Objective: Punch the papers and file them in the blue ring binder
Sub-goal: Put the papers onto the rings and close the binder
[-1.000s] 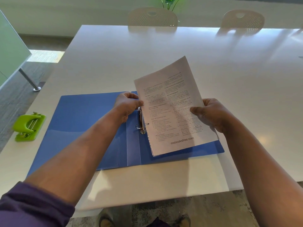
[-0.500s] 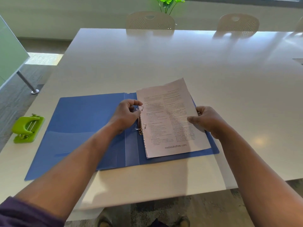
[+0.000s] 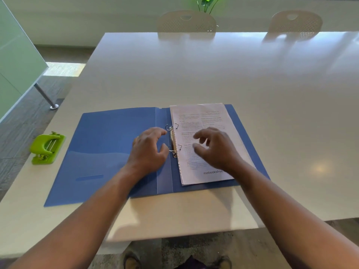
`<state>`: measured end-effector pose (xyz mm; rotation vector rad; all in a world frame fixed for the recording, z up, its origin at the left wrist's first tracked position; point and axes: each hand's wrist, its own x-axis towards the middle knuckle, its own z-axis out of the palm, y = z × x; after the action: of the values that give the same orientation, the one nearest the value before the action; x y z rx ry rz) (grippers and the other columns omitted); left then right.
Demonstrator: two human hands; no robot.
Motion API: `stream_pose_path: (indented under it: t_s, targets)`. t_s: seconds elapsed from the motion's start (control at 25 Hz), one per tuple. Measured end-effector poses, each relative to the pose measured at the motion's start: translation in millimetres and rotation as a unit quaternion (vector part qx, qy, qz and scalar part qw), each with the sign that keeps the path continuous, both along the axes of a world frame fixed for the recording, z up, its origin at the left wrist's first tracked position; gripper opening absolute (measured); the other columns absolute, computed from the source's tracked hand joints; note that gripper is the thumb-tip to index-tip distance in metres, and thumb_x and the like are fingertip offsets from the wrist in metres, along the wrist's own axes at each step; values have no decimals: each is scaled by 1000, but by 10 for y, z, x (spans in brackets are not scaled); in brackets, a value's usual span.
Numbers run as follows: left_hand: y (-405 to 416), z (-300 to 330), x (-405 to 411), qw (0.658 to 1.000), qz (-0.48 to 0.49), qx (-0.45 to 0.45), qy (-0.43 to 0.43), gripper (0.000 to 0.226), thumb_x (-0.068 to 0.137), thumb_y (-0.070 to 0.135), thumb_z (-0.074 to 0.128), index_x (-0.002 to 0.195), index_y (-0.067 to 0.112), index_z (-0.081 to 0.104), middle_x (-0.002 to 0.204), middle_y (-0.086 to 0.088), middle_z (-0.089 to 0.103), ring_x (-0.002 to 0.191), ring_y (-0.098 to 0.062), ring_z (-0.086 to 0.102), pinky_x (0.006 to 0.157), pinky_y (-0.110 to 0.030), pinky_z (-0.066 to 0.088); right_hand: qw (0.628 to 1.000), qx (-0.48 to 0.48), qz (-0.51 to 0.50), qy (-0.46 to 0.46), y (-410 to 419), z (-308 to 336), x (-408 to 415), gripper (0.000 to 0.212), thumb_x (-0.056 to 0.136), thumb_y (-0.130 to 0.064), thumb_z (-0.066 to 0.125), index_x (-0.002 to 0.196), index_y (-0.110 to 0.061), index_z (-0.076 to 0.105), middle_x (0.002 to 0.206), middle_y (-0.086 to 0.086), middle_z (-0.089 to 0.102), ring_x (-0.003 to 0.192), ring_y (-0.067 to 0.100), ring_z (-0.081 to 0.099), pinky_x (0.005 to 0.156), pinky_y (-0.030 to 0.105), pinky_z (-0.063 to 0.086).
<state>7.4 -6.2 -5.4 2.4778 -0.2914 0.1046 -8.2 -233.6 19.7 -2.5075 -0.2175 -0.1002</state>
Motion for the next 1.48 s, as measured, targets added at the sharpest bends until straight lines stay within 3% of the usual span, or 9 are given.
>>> stream_pose_path:
  t_s: [0.16, 0.32, 0.56, 0.8, 1.2, 1.48]
  targets:
    - [11, -28, -70, 999, 9, 23, -37, 27, 84, 31, 54, 100, 19, 72, 121, -1, 72, 118, -21, 64, 103, -42, 43, 999, -7, 7, -47, 306, -118, 40, 25, 87, -39, 70, 106, -24, 74, 90, -12, 64, 79, 9, 58, 69, 28, 45]
    - [20, -120, -148, 996, -15, 31, -78, 15, 83, 32, 60, 78, 20, 66, 113, 3, 74, 115, -18, 64, 95, -41, 49, 998, 17, -16, -51, 422, -261, 32, 14, 86, -37, 72, 90, -23, 75, 82, -10, 67, 73, 10, 58, 65, 26, 38]
    - [1, -133, -148, 992, -25, 47, -111, 13, 82, 31, 65, 75, 20, 64, 103, 7, 73, 105, -18, 65, 88, -38, 49, 997, 24, -19, -74, 404, -387, 9, 11, 86, -30, 70, 78, -22, 69, 75, -8, 65, 73, 14, 56, 69, 28, 38]
    - [14, -139, -149, 992, -8, 18, -123, 18, 88, 29, 70, 72, 21, 68, 68, 11, 60, 66, -14, 51, 58, -33, 49, 995, 8, -53, -81, 404, -443, 10, 18, 85, -36, 65, 68, -29, 64, 73, -12, 67, 78, 11, 59, 80, 33, 32]
    - [58, -212, -109, 987, -54, 21, -153, 22, 91, 26, 66, 72, 16, 70, 65, 5, 63, 62, -15, 52, 59, -36, 50, 992, -34, -29, -120, 425, -475, -11, 22, 86, -33, 63, 67, -21, 66, 71, -8, 67, 76, 19, 62, 77, 36, 42]
    - [37, -169, -128, 985, -85, 0, -152, 19, 89, 23, 73, 73, 23, 62, 66, 12, 51, 62, -11, 46, 57, -28, 45, 987, -46, -2, -156, 434, -488, -37, 24, 87, -26, 67, 65, -19, 64, 67, -5, 63, 73, 23, 60, 72, 37, 47]
